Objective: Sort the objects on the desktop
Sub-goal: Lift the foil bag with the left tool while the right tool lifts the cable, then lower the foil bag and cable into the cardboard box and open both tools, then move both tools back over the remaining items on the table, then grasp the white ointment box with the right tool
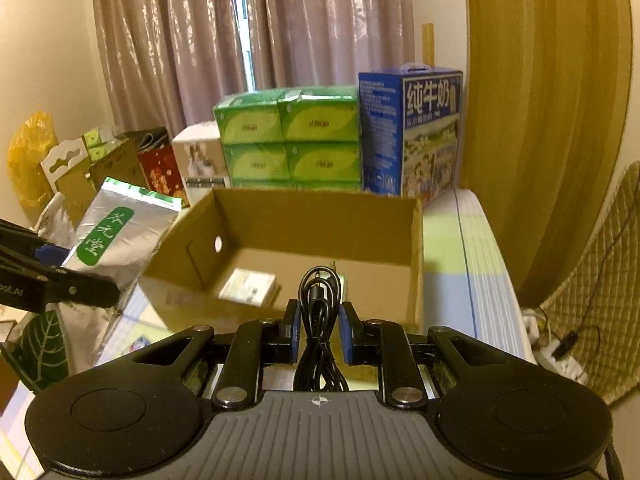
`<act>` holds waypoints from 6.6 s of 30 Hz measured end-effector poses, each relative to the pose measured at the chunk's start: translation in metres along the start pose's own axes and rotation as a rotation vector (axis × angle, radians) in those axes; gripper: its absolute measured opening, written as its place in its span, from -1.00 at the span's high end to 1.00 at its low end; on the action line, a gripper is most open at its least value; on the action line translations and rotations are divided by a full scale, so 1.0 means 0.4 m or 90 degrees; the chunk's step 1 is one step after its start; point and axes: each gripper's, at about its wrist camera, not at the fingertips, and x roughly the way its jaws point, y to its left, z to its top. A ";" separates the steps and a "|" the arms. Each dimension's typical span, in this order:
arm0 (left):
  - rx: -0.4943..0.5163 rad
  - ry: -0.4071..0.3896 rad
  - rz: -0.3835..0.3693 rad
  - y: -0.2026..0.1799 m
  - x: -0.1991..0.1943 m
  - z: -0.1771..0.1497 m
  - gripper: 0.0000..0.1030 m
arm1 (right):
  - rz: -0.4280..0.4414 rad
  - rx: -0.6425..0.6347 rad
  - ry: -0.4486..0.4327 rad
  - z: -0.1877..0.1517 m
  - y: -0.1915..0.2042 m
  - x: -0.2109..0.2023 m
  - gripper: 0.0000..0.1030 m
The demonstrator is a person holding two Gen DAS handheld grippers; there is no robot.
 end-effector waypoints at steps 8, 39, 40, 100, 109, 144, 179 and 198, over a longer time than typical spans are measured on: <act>-0.025 -0.003 0.002 0.062 0.087 0.123 0.13 | 0.012 -0.003 0.004 0.085 -0.006 0.093 0.68; -0.062 -0.012 0.012 0.185 0.321 0.209 0.06 | 0.036 0.048 0.032 0.126 -0.014 0.354 0.67; -0.063 -0.014 0.012 0.186 0.317 0.204 0.06 | 0.041 0.053 0.028 0.126 -0.014 0.358 0.67; -0.136 -0.049 0.119 -0.021 -0.190 -0.505 -0.80 | 0.057 0.132 0.054 -0.375 0.125 -0.259 -0.81; -0.150 -0.027 0.117 -0.029 -0.166 -0.540 -0.80 | 0.056 0.131 0.072 -0.388 0.128 -0.244 -0.81; -0.163 0.020 0.114 0.017 -0.030 -0.533 -0.81 | 0.097 -0.079 0.133 -0.430 0.199 -0.001 -0.61; -0.159 0.045 0.028 -0.034 0.168 -0.492 -0.56 | 0.059 -0.109 0.197 -0.456 0.115 0.071 0.31; -0.051 0.063 0.040 -0.116 0.231 -0.499 0.59 | 0.045 -0.062 0.186 -0.477 0.090 0.047 0.31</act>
